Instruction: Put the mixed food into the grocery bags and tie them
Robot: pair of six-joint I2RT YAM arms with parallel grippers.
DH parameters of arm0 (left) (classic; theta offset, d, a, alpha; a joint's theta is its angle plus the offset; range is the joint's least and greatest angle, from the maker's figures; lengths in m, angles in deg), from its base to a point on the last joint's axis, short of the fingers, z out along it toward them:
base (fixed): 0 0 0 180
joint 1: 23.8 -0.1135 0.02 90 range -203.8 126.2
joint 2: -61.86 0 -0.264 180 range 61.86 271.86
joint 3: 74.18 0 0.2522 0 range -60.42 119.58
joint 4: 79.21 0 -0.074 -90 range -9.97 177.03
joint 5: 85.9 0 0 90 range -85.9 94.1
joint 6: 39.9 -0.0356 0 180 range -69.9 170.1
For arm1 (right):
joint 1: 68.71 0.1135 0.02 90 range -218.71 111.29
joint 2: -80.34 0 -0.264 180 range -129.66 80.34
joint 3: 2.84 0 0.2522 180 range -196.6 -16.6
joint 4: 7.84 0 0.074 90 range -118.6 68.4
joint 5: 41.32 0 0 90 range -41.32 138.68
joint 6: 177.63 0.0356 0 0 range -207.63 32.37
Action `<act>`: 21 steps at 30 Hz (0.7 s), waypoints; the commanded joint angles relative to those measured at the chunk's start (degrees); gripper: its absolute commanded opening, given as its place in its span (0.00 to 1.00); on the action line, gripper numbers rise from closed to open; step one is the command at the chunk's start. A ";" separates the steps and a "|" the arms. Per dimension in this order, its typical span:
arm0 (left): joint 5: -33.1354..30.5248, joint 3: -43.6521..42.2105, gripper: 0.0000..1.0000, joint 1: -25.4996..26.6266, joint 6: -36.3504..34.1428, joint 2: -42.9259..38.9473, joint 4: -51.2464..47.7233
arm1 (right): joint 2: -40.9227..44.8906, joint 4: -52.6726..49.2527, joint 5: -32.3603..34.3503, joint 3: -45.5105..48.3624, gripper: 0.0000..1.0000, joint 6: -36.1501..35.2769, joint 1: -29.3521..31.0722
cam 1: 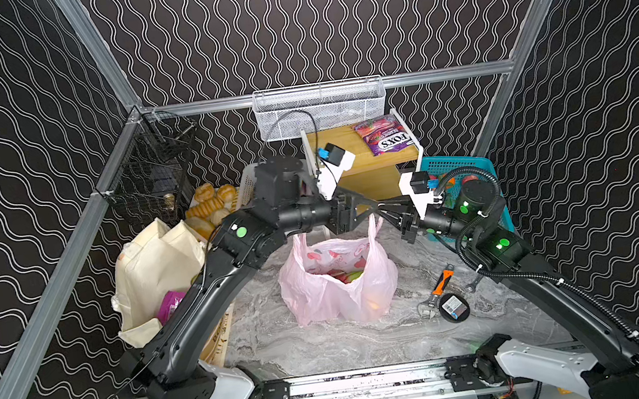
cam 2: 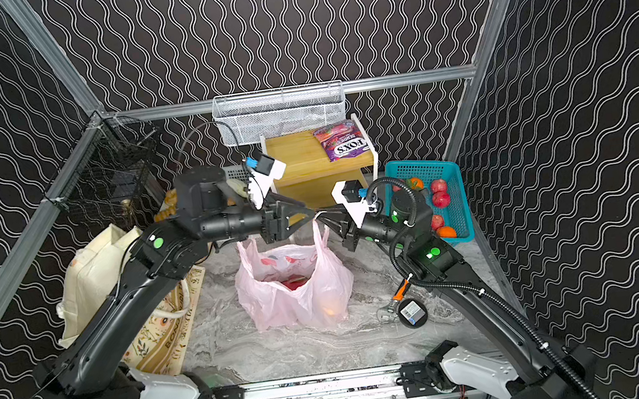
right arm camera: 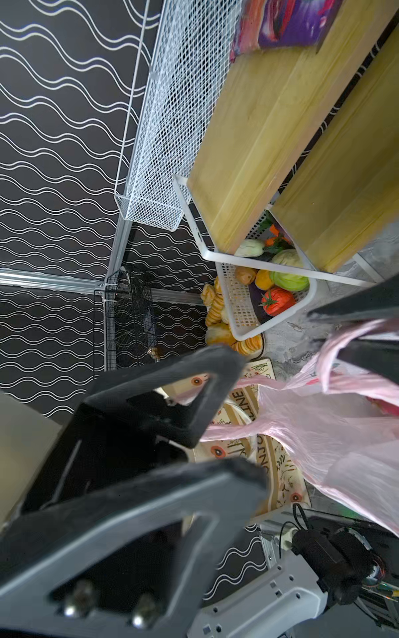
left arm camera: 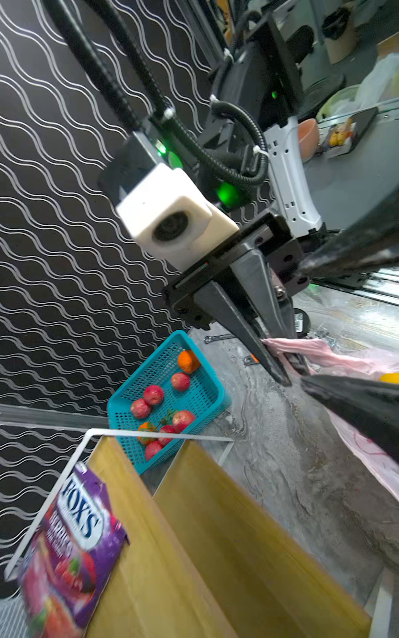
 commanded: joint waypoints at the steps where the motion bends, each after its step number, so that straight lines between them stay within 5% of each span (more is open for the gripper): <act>1: -0.20 1.15 0.47 0.64 -4.57 0.92 -2.94 | -0.01 1.50 -1.00 -0.30 0.12 -1.29 0.06; 10: -1.16 1.63 0.30 1.22 -6.49 3.16 -5.16 | -0.66 -0.43 -1.90 -1.92 0.13 -0.77 0.10; 13: -2.45 1.38 0.12 1.32 -6.93 3.24 -4.77 | -0.89 -1.05 -2.57 -2.22 0.13 -1.05 0.05; 16: -3.77 0.40 0.07 1.28 -7.22 2.55 -3.48 | -0.90 -1.20 -3.36 -2.22 0.13 -1.22 0.07; 21: -6.34 -2.22 0.00 1.27 -6.93 0.76 -0.19 | -0.38 -1.94 -2.41 -2.05 0.27 -0.08 0.09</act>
